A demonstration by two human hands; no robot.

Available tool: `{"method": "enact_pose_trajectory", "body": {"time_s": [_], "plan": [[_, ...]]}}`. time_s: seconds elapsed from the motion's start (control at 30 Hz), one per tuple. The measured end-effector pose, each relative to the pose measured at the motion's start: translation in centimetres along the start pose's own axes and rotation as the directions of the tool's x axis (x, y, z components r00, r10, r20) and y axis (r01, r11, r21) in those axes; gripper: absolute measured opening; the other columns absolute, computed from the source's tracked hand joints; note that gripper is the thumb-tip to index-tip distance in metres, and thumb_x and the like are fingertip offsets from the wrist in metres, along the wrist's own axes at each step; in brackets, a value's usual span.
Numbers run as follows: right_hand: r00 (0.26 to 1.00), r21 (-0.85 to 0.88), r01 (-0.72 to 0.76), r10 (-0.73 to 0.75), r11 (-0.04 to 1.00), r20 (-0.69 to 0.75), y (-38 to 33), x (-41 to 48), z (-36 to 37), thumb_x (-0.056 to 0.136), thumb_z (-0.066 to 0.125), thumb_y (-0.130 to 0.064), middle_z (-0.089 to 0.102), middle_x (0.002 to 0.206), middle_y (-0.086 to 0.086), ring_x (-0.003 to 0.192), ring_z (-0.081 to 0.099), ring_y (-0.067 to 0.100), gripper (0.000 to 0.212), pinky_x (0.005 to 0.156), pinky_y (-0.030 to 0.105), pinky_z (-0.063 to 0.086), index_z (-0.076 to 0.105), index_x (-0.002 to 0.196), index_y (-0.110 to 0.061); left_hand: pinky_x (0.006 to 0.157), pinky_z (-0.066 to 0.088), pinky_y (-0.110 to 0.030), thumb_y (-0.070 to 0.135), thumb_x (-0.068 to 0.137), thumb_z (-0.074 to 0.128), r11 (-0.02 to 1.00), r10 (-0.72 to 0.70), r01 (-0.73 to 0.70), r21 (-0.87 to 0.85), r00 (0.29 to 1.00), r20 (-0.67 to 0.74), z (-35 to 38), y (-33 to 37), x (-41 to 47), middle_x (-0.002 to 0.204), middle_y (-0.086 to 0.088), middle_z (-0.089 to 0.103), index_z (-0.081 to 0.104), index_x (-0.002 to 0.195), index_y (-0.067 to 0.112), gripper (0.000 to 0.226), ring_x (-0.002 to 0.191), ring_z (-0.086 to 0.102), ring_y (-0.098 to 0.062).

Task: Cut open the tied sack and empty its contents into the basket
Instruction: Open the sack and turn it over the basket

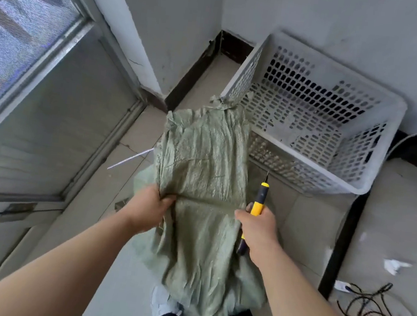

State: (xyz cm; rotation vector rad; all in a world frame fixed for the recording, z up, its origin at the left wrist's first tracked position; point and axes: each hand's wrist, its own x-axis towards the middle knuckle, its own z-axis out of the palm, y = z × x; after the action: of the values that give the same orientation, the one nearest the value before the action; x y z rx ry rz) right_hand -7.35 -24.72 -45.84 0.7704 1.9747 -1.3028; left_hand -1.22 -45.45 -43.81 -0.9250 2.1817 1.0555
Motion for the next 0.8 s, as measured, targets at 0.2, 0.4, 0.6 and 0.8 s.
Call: {"method": "enact_pose_trajectory", "body": {"time_s": [0.2,0.4,0.6,0.8], "plan": [[0.977,0.177,0.175,-0.149,0.969,-0.153,-4.6,-5.0,-3.7,0.083,0.063,0.0,0.038,0.058,-0.001,0.041,0.034,0.005,0.03,0.041,0.019,0.032,0.044,0.071,-0.02,0.072,0.05,-0.033,0.028,0.097,0.048,0.989,0.138,-0.142,-0.046,0.987,-0.082,-1.8,5.7,-3.0,0.086,-0.007,0.065,0.058,0.094,0.011,0.02,0.077,0.062,-0.029],[0.928,0.315,0.329,-0.242,0.89,-0.284,-11.5,-6.3,-9.9,0.085,0.063,0.001,0.036,0.059,-0.001,0.034,0.032,0.001,0.032,0.035,0.012,0.028,0.043,0.072,-0.02,0.07,0.05,-0.034,0.031,0.097,0.048,0.955,0.274,-0.28,-0.093,0.959,-0.079,-3.6,14.8,-3.9,0.071,0.001,0.06,0.056,0.09,0.013,0.021,0.071,0.058,-0.027],[0.906,0.296,0.346,-0.236,0.89,-0.351,-16.7,-1.1,-14.3,0.082,0.069,-0.004,0.042,0.063,-0.002,0.055,0.039,0.014,0.032,0.052,0.024,0.035,0.044,0.07,-0.02,0.065,0.06,-0.041,0.029,0.09,0.062,0.934,0.268,-0.289,-0.208,0.955,-0.126,-2.8,22.1,0.4,0.095,-0.01,0.069,0.053,0.111,0.01,0.029,0.069,0.07,-0.029],[0.932,0.297,0.255,-0.152,0.92,-0.33,-17.0,6.3,-15.7,0.081,0.071,-0.006,0.045,0.067,0.002,0.053,0.04,0.017,0.028,0.05,0.031,0.037,0.045,0.075,-0.017,0.091,0.043,-0.028,0.02,0.087,0.067,0.934,0.317,-0.342,-0.098,0.925,-0.211,-0.4,25.9,6.8,0.121,-0.006,0.063,0.053,0.124,0.011,0.041,0.113,0.058,-0.026]]}}
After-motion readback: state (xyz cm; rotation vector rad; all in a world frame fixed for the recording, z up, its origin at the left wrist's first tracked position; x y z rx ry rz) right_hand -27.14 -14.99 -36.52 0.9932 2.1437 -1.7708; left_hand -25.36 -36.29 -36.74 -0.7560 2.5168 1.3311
